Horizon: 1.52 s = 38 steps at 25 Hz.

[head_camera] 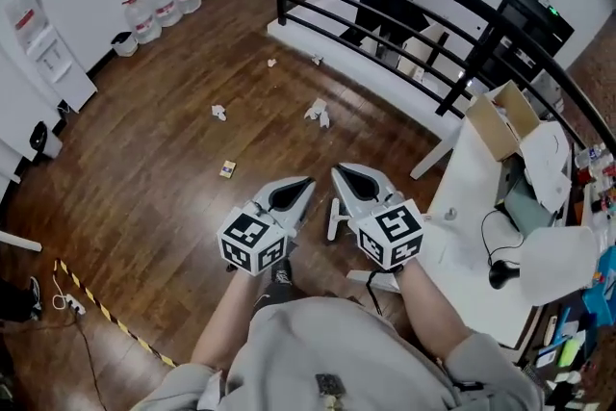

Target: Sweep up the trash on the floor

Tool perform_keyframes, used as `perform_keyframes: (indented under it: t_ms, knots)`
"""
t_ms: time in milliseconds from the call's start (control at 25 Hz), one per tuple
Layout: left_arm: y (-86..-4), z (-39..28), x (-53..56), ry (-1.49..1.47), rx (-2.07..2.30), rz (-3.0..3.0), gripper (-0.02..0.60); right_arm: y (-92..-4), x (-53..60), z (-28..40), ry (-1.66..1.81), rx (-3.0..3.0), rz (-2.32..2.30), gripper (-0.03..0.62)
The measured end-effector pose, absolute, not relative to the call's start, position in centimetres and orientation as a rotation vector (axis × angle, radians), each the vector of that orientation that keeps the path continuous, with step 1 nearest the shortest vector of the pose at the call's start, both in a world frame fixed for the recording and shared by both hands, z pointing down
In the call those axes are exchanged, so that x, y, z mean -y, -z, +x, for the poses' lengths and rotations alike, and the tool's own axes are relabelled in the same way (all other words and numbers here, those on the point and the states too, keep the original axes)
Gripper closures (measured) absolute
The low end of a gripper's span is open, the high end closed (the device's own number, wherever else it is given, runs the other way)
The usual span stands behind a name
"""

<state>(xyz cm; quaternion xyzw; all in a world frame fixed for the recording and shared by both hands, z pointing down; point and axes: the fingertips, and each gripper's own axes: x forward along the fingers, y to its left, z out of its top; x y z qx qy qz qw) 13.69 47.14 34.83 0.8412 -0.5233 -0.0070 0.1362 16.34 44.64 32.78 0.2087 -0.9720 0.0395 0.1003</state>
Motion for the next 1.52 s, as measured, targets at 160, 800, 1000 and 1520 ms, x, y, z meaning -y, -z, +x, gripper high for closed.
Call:
perform_keyframes:
  t_ms: [160, 800, 1000, 1520]
  knots:
    - [-35.7, 12.1, -45.0, 0.008, 1.378, 2.498, 0.577, -33.4, -42.4, 15.5, -0.138, 2.805, 0.789, 0.594]
    - [-43.6, 23.8, -40.3, -0.232, 0.821, 2.641, 0.577, -40.1, -40.2, 29.0, -0.399, 2.479, 1.319, 0.594]
    - [-46.6, 28.4, -39.5, -0.278, 0.684, 2.665, 0.577, -42.7, -40.5, 34.9, -0.494, 2.351, 1.463, 0.571]
    - [-52.9, 37.4, -40.4, -0.405, 0.39, 2.642, 0.472, -49.7, -40.7, 48.3, -0.663, 2.031, 1.66, 0.365]
